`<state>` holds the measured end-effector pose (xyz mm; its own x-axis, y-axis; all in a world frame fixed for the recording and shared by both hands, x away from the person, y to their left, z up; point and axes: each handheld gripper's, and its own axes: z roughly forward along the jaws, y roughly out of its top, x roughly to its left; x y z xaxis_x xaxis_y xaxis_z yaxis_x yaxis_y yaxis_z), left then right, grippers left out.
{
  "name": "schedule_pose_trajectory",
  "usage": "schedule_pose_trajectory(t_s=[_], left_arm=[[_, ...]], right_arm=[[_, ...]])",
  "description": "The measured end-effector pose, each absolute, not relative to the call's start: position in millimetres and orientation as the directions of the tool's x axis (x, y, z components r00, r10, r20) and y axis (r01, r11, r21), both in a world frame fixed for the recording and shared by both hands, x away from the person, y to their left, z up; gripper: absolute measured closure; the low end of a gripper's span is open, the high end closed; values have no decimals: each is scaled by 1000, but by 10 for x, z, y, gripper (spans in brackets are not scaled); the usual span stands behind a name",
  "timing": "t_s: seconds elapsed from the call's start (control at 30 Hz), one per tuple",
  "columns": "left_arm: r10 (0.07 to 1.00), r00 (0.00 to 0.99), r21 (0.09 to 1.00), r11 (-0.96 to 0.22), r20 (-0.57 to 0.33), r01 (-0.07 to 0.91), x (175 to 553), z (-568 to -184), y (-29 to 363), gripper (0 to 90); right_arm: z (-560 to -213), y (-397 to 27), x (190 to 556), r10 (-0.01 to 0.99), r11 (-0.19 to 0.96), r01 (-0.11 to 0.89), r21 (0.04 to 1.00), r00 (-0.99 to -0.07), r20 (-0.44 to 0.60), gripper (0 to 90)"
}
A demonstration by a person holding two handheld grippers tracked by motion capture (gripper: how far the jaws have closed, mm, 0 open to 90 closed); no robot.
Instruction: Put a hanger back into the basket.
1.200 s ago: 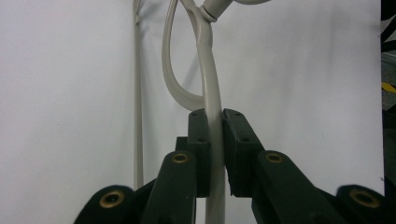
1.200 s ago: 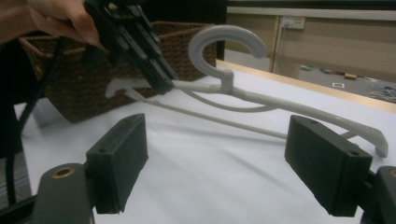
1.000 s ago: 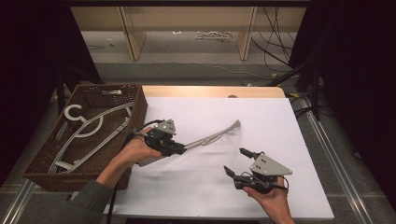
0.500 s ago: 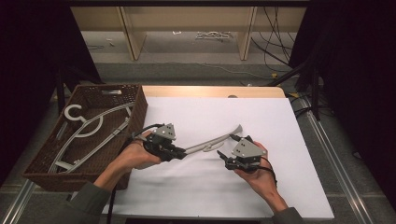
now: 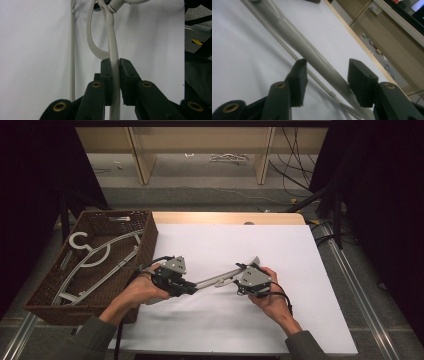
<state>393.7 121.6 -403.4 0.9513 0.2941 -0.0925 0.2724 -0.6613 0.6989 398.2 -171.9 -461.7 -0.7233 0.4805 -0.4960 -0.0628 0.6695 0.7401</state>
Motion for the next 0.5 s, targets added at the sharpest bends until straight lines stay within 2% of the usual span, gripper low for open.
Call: schedule_pose_trajectory(t_s=[0.07, 0.2, 0.5], left_arm=[[298, 949, 699, -658, -99, 280, 3931, -4044, 1212, 817], [294, 951, 702, -657, -97, 275, 3934, -4044, 1202, 816], [283, 958, 667, -706, -41, 237, 3940, -4101, 1170, 800]], right_arm=[[-4606, -1734, 3984, 454, 691, -86, 718, -721, -523, 599], [-4588, -1771, 3976, 408, 715, -142, 685, -712, -572, 646], [-4536, -1774, 3930, 294, 775, -228, 589, -695, -656, 704]])
